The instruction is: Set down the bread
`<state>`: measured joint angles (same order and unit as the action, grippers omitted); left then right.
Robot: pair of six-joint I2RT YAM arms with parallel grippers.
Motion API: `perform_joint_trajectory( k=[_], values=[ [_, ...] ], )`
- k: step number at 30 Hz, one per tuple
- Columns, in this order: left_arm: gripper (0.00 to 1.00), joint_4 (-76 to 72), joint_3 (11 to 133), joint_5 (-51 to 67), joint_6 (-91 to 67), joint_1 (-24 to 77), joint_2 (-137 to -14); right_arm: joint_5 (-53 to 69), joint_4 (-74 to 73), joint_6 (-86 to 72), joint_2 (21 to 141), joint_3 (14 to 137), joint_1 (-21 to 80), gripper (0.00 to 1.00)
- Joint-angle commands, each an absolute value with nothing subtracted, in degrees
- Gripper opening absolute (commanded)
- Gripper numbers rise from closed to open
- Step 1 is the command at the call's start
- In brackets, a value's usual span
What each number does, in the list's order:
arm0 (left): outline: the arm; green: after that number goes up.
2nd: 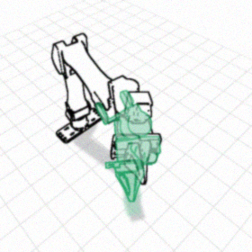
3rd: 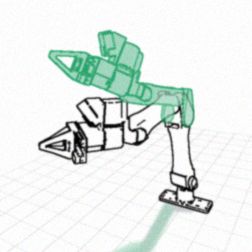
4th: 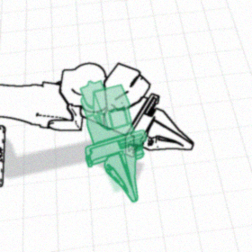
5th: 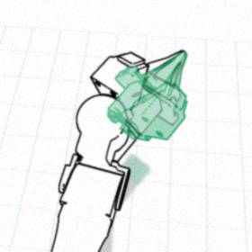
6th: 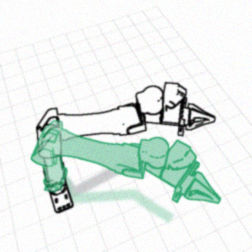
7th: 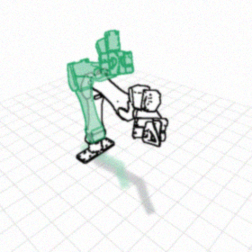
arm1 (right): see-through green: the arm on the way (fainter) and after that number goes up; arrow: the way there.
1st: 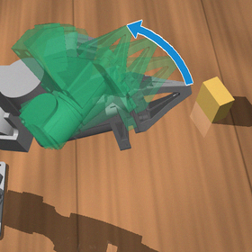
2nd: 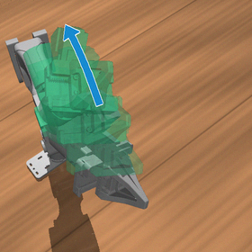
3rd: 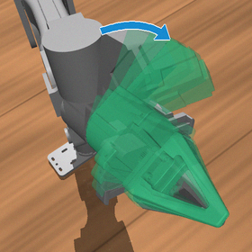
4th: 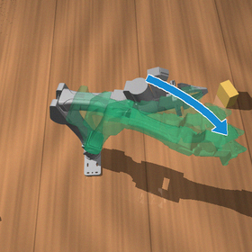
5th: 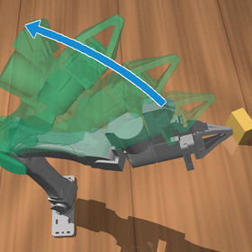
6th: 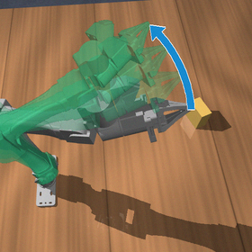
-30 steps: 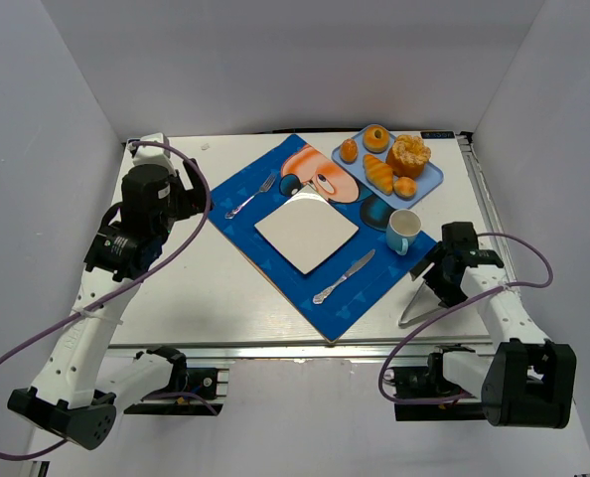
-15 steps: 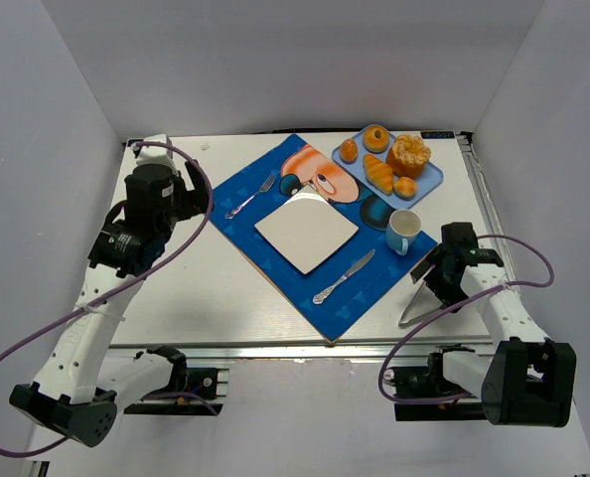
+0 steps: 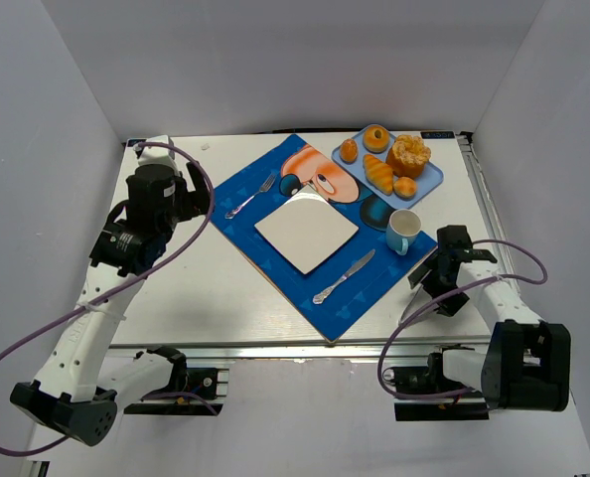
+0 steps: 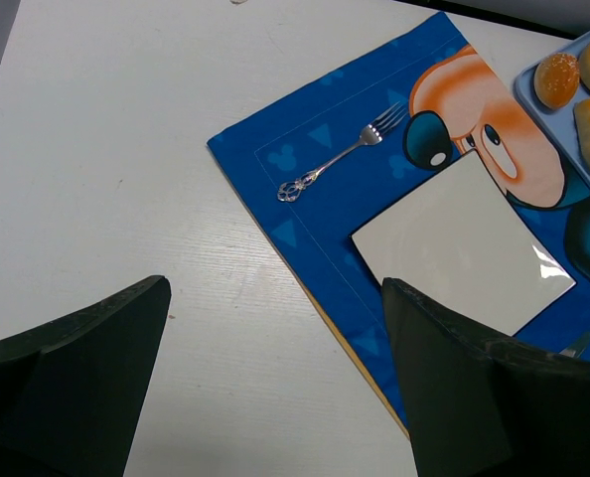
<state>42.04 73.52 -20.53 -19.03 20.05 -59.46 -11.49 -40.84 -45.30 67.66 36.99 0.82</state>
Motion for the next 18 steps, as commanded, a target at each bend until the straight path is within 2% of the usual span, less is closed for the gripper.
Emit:
perform_joint_trajectory(
  k=[1, 12, 14, 15, 16, 18],
  values=[
    [0.98, 42.3, 73.2, -21.3, -18.4, 20.4, -59.2, -12.8, -37.6, -46.1, 69.3, 36.5, 0.7, 0.89],
    [0.98, 42.6, 73.6, -22.4, -17.8, 20.4, -60.3, -14.9, -33.4, -45.0, 75.3, 36.0, 0.7, 0.89],
    [0.98, 42.6, 73.7, -22.5, -17.8, 20.4, -60.4, -14.5, -33.1, -45.1, 76.3, 35.9, 0.6, 0.86],
    [0.98, 42.6, 73.7, -22.6, -17.8, 20.4, -60.4, -14.2, -32.9, -45.3, 76.6, 35.5, 0.7, 0.79],
    [0.98, 42.5, 73.7, -22.6, -17.8, 20.4, -60.5, -14.2, -32.6, -45.4, 76.5, 35.3, 0.7, 0.76],
    [0.98, 42.5, 73.7, -22.6, -17.8, 20.4, -60.5, -13.8, -32.3, -45.6, 76.1, 35.0, 0.7, 0.73]
  ],
)
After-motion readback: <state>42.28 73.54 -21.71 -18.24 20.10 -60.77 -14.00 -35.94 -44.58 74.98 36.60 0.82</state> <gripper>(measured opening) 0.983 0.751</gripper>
